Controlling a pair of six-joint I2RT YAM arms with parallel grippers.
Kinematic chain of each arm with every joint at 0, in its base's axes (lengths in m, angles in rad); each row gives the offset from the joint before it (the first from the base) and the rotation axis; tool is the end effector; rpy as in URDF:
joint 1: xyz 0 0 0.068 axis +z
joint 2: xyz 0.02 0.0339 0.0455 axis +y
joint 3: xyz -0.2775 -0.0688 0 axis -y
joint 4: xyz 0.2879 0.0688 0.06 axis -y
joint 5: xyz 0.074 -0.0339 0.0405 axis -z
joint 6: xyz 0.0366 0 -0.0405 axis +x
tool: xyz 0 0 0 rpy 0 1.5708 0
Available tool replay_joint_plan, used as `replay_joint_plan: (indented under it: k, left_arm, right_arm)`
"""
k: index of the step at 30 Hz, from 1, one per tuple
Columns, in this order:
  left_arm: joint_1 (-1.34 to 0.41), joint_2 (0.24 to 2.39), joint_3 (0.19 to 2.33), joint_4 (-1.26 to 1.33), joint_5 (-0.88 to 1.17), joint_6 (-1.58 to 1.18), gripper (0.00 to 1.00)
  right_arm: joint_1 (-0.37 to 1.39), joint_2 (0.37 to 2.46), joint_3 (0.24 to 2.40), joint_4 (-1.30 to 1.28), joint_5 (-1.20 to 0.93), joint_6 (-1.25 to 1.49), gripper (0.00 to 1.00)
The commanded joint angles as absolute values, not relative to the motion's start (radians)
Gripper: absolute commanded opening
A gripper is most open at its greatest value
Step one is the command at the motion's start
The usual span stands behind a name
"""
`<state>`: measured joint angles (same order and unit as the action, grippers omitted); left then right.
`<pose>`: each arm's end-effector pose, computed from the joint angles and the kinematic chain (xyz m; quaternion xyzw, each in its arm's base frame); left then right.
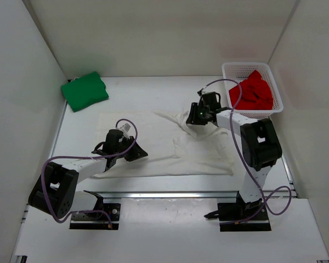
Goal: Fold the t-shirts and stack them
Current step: Grap the side of the flattened tshirt furthest away from the robot with both arms
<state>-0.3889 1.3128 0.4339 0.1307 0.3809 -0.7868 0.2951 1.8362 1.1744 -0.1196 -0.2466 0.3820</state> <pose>0.2338 -0.1105 0.1249 -0.1037 0.8972 -0.3621 0.2304 0.4131 0.1349 0.1746 -0.0075 0.9173 0.2338 0.3222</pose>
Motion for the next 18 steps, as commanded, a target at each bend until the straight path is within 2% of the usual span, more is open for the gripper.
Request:
replay_joint_plan:
  k: [1, 5, 11, 15, 17, 18]
  left_arm:
    - [-0.399, 1.302, 0.442, 0.146, 0.382, -0.785, 0.2]
    - [-0.394, 1.29, 0.439, 0.147, 0.379, -0.788, 0.2]
    - [-0.393, 1.296, 0.439, 0.143, 0.38, -0.785, 0.2]
    - [-0.382, 1.293, 0.433, 0.144, 0.39, -0.782, 0.2]
    - [-0.388, 1.289, 0.43, 0.15, 0.382, -0.788, 0.2]
    - [-0.387, 1.292, 0.428, 0.149, 0.382, -0.793, 0.2]
  right_arm:
    - [0.366, 1.879, 1.264, -0.126, -0.255, 0.361, 0.32]
    - [0.458, 1.884, 1.278, -0.146, -0.19, 0.336, 0.27]
    - [0.578, 1.796, 1.196, -0.178, -0.134, 0.27, 0.28]
    - [0.575, 1.732, 1.174, -0.249, -0.09, 0.222, 0.35]
    - [0.526, 1.675, 1.14, -0.194, -0.129, 0.254, 0.34]
    - [0.511, 1.639, 1.1, -0.131, -0.15, 0.27, 0.29]
